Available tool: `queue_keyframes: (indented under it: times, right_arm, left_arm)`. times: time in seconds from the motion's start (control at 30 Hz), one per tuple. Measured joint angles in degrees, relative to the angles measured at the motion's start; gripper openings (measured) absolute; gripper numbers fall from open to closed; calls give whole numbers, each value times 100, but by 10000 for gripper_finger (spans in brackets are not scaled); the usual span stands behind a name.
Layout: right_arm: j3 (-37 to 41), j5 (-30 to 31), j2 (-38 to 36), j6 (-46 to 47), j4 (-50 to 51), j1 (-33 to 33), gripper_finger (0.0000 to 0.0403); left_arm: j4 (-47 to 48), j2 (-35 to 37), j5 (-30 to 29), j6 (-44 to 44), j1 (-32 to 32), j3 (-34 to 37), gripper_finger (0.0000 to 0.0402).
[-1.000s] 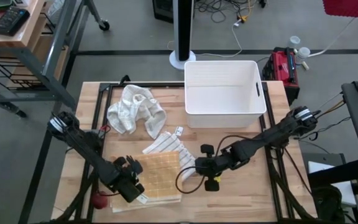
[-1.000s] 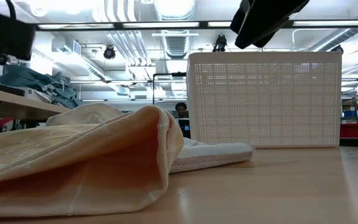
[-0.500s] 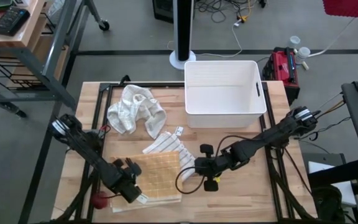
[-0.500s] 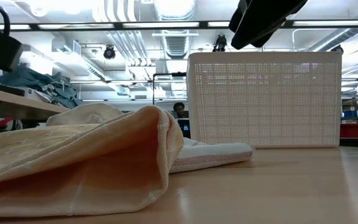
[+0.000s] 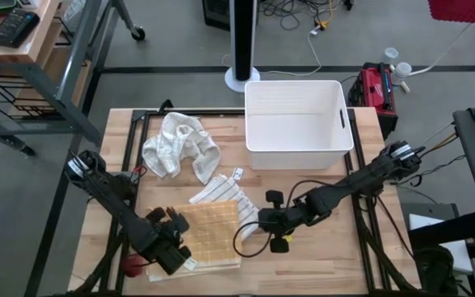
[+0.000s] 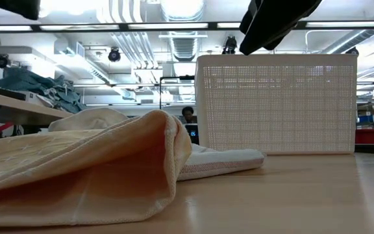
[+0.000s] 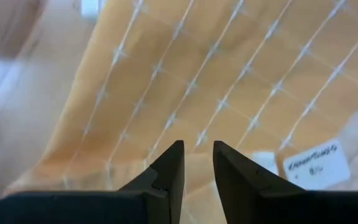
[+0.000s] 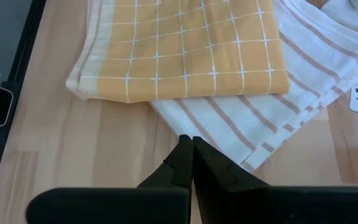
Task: Fold towel
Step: Fold the yellow squared towel
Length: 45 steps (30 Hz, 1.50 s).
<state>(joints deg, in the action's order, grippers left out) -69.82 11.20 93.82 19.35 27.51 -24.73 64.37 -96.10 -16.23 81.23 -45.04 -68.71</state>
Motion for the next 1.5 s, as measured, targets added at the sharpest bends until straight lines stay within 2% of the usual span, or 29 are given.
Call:
queue_keyframes:
  times: [0.17, 0.37, 0.6, 0.83, 1.1, 1.17, 1.23, 1.37, 1.5]
  right_arm:
    - [0, 46, 2, 14, -3, -17, 2]
    - [1, 69, 2, 12, -2, -31, 2]
    - [14, 100, 2, 11, -7, -28, 2]
    - [78, 98, 2, 10, -137, -28, 2]
    - [212, 97, 2, 27, -389, -26, 2]
    - [338, 39, 2, 64, -724, -26, 2]
    - [528, -285, 11, 30, -1338, -26, 2]
    - [826, -468, 176, 7, -2729, -9, 2]
    - [681, -453, 660, 130, -3150, 88, 1]
  left_arm:
    - [-578, -19, 179, -411, 164, 412, 76]
    - [-1196, -24, 499, -218, 241, 1130, 76]
    - [-1692, -28, 850, -158, 245, 1602, 76]
    - [-1565, -8, 1408, -162, 225, 1516, 76]
    - [-868, 29, 1561, -205, 158, 1039, 76]
    - [-863, 29, 1671, -208, 156, 999, 76]
    - [-840, 29, 1696, -216, 156, 988, 76]
    - [-885, 29, 1465, -214, 156, 995, 76]
    - [-995, 29, 1339, -227, 158, 1012, 76]
